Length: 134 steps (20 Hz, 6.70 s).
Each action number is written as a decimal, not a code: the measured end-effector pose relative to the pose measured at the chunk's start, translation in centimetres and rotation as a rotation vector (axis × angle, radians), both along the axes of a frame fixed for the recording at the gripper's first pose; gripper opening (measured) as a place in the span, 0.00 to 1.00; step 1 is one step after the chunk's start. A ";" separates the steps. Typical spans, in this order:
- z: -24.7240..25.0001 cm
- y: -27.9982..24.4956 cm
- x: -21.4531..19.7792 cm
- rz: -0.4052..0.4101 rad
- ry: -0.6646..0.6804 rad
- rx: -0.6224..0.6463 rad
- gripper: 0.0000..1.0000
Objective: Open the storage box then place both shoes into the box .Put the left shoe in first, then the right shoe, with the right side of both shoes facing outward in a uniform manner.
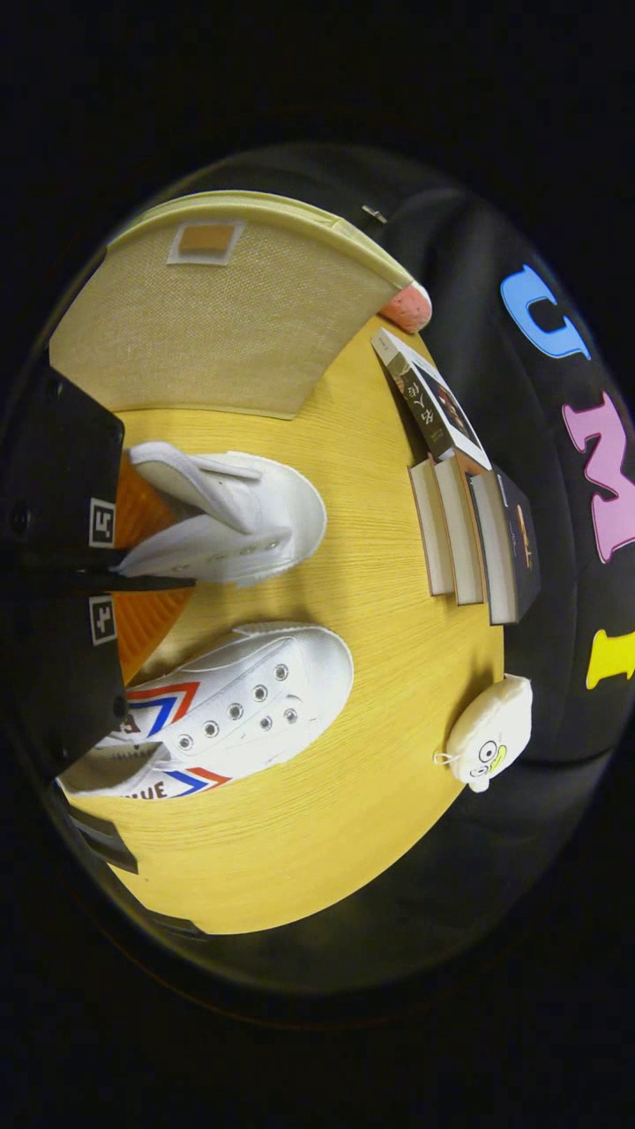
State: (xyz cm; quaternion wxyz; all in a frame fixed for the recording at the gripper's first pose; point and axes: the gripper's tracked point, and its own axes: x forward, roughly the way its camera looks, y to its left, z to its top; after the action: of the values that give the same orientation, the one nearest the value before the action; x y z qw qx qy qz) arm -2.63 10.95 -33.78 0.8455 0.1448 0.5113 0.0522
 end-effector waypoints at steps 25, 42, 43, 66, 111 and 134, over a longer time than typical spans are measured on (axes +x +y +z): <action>17.1 18.5 -1.8 -0.093 0.209 0.223 0.05; 14.5 25.8 -1.1 -0.033 0.229 0.320 0.93; 15.0 25.8 -1.1 -0.019 0.217 0.322 0.98; 9.6 -11.5 -4.0 0.208 -0.116 -0.172 0.99; 21.1 2.2 -1.2 0.137 -0.117 0.323 0.05; 18.5 15.9 -2.8 0.278 -0.036 0.115 0.99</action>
State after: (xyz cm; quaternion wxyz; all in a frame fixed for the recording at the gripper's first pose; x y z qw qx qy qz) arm -5.43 26.88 -15.32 0.8294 0.1198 0.5074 0.2007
